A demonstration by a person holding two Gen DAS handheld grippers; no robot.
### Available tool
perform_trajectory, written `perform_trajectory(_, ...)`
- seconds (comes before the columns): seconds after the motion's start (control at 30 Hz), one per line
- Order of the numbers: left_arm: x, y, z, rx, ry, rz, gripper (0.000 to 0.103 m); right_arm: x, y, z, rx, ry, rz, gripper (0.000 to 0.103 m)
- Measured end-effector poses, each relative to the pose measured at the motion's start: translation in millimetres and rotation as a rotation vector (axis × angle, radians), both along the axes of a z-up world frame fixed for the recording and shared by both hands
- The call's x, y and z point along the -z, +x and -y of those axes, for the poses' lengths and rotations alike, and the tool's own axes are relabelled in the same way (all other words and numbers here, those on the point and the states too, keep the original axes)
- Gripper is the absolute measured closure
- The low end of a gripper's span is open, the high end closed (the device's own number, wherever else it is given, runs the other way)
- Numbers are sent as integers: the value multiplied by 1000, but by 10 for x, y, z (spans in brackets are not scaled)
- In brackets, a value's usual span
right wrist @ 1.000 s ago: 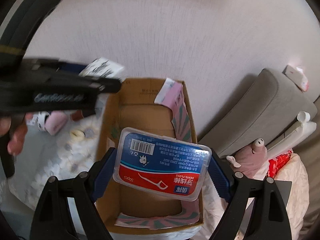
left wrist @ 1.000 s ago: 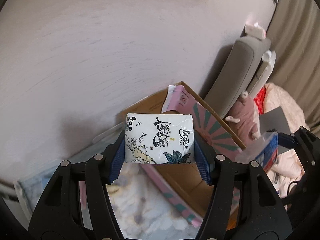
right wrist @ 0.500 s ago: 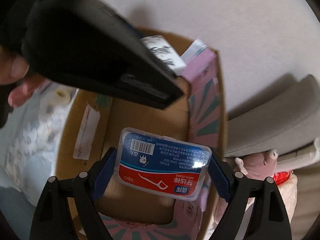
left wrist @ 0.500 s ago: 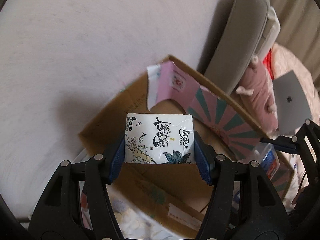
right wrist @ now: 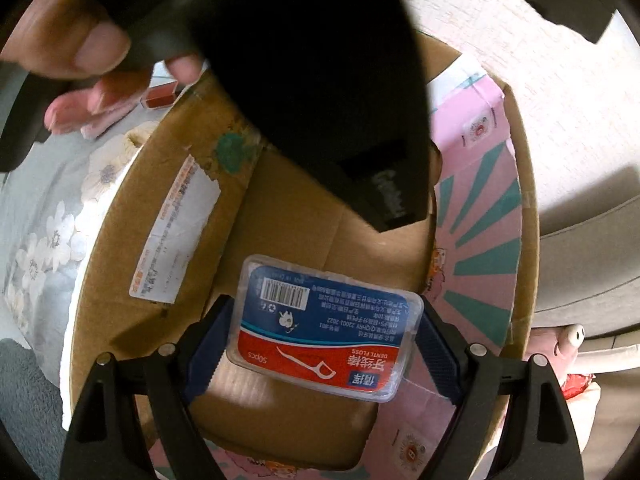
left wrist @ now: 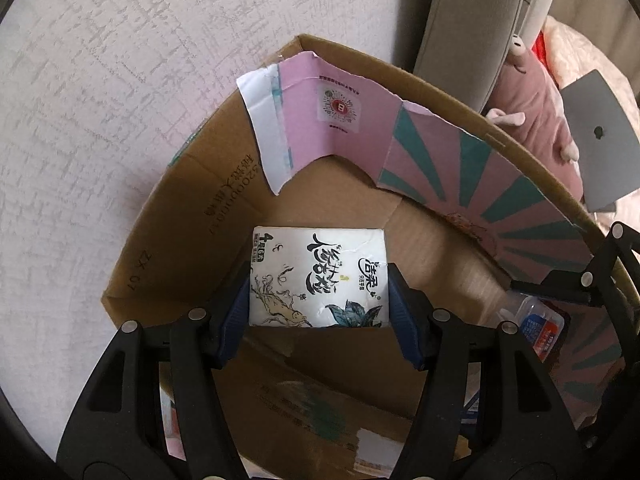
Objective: Organize objects
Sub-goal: 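Carry the tissue pack and floss box over the cardboard box with both tools, then open both tools to drop the tissue pack and floss box into the box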
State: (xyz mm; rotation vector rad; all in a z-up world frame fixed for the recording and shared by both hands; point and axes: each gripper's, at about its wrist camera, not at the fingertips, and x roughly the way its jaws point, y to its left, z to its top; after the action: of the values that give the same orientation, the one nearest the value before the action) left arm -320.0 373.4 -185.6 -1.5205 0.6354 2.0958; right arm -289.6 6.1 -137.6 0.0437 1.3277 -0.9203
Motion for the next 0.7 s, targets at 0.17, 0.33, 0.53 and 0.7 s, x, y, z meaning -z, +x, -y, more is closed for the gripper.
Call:
perform_trajectory(0.17, -48, -19, -23, 10, 3, -16, 42, -66, -38, -14, 22, 25, 29, 18)
perform_trajectory(0.33, -152, -1, 5, 17, 31, -49, 0, -171, -117, -116, 9, 27, 100, 1)
perform_trajectory(0.53, -182, -2, -10, 18, 31, -56, 0, -220, -178, -231, -12, 3, 68, 1)
perform_trajectory(0.7, -249, 43, -29, 14, 39, -58, 0, -345, -222, -354, -11, -24, 42, 1)
